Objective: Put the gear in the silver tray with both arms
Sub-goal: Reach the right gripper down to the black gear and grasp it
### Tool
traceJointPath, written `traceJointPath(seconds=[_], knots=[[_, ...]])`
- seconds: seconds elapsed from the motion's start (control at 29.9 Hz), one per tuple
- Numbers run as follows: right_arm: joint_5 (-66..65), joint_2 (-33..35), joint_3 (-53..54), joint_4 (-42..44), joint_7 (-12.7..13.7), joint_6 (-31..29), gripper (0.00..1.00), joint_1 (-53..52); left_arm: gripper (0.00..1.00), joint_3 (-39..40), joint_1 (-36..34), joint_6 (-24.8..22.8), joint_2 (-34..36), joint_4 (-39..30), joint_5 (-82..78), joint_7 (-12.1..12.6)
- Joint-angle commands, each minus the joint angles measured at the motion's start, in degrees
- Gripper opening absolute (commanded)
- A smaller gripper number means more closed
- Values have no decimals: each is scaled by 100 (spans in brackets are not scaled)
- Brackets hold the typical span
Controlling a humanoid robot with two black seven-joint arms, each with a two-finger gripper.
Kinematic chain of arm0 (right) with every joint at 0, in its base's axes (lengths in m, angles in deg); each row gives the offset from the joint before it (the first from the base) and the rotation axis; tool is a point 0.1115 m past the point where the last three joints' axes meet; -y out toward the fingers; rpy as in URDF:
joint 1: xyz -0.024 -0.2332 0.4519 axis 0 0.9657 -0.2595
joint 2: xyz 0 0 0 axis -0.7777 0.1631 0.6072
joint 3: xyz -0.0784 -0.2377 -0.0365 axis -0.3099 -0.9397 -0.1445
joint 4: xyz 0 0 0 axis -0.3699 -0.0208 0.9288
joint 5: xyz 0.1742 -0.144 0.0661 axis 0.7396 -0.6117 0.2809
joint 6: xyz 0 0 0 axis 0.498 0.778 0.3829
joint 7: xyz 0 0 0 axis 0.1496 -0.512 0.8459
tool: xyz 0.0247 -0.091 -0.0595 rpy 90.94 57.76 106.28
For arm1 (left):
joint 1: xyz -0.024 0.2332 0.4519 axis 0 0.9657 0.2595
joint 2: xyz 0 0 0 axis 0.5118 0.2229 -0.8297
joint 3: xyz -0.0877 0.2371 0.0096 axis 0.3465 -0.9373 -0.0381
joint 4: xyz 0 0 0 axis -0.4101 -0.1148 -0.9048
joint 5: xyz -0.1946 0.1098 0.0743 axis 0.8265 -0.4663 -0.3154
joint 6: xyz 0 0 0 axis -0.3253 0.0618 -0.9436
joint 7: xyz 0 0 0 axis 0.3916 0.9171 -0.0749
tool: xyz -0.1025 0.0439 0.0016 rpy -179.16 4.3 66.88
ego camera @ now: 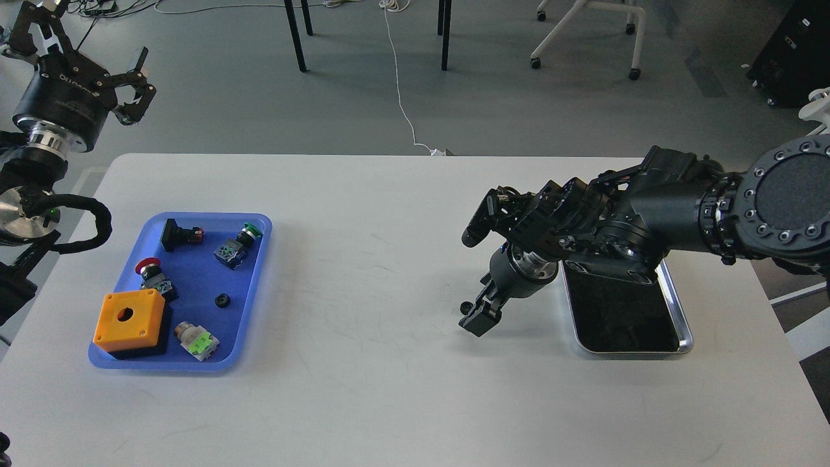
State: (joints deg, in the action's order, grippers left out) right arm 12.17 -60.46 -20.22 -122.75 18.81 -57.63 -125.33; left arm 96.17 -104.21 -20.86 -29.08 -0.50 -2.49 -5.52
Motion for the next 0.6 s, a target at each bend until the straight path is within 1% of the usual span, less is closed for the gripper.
traceJointPath(seconds=[0.0,0.03,0.1,0.2,0.33,0.57], knots=[[-1,0,-18,138,1,49,84,121,98,-1,0,-2,13,9,-9,0],[-1,0,-18,138,1,49,79,130,98,-1,0,-2,13,0,-9,0],[-1,0,-18,129,1,49,73,138,98,-1,9,-2,4,9,0,0],[-1,0,-18,138,1,58,67,147,98,-1,9,-2,4,9,-9,0],[-1,0,-1,129,1,286,65,156,98,-1,0,-2,-14,0,0,0],[16,0,17,120,1,717,64,182,98,-1,9,-2,-14,0,0,-9]])
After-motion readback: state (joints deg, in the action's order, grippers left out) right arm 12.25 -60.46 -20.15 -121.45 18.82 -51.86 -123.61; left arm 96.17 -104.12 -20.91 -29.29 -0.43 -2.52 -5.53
